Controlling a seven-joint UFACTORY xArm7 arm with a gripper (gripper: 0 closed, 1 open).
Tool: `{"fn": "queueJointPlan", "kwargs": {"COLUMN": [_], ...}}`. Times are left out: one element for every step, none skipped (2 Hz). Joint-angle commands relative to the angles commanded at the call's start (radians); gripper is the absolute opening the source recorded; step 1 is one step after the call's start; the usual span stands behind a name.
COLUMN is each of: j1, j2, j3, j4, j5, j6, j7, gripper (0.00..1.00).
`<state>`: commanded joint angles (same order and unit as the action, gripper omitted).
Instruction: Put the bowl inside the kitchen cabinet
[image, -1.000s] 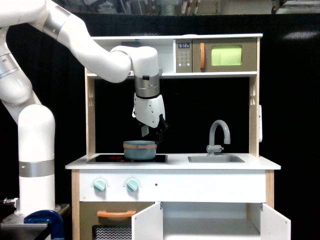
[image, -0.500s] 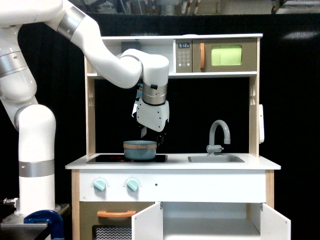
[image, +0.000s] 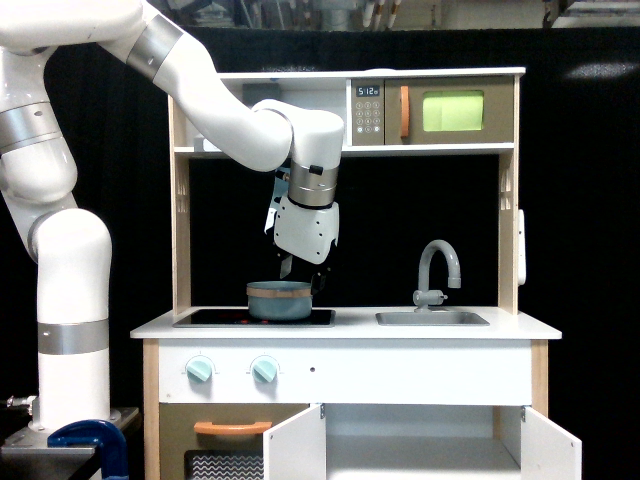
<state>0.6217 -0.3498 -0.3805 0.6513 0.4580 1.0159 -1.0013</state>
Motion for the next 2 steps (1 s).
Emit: {"fn": "queueJointPlan", "kwargs": {"j1": [0.008, -0.001], "j2": [0.037, 0.030], "j3": [0.034, 0.046], "j4": [-0.003, -0.017], "j5": [0.003, 0.014], "j6": [-0.031, -0.062], "j7": [0.031, 0.072], "gripper": [1.00, 1.00]}}
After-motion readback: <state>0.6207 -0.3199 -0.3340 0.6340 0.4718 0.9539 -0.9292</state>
